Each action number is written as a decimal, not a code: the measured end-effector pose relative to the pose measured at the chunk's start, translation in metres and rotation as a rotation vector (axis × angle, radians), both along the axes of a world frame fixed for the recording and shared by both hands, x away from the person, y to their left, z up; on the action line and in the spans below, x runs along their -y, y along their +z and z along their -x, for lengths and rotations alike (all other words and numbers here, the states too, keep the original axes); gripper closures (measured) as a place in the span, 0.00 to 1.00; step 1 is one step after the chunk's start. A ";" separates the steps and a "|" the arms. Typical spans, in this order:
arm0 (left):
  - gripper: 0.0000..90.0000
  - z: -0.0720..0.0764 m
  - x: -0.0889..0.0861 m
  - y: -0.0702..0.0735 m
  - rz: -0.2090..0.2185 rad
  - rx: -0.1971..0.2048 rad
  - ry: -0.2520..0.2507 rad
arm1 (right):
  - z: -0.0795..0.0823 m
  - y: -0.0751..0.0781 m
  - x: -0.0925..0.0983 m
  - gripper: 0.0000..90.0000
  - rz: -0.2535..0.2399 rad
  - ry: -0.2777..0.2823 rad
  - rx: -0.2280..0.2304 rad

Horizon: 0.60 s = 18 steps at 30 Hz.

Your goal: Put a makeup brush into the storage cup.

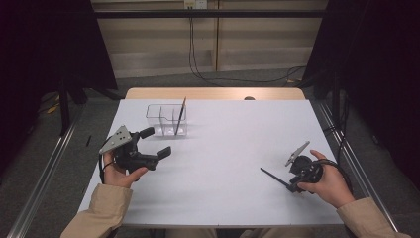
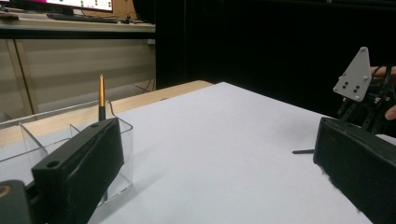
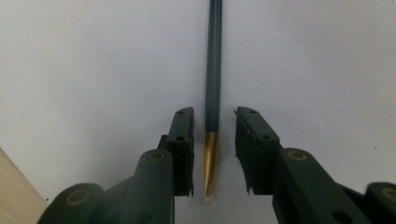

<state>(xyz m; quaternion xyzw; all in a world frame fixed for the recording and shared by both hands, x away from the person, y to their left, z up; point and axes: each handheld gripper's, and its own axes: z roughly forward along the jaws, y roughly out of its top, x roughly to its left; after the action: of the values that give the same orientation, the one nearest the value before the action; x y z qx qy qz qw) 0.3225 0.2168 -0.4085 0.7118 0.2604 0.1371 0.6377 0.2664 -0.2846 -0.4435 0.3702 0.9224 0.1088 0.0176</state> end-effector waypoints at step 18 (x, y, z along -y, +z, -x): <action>0.02 0.001 0.001 0.001 -0.007 0.011 0.001 | -0.002 -0.003 -0.007 0.89 0.064 -0.021 -0.020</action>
<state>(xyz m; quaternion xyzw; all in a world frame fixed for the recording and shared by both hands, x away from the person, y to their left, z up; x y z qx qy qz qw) 0.3215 0.2159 -0.4075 0.7133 0.2567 0.1422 0.6364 0.2688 -0.2775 -0.4465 0.3801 0.9216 0.0753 0.0212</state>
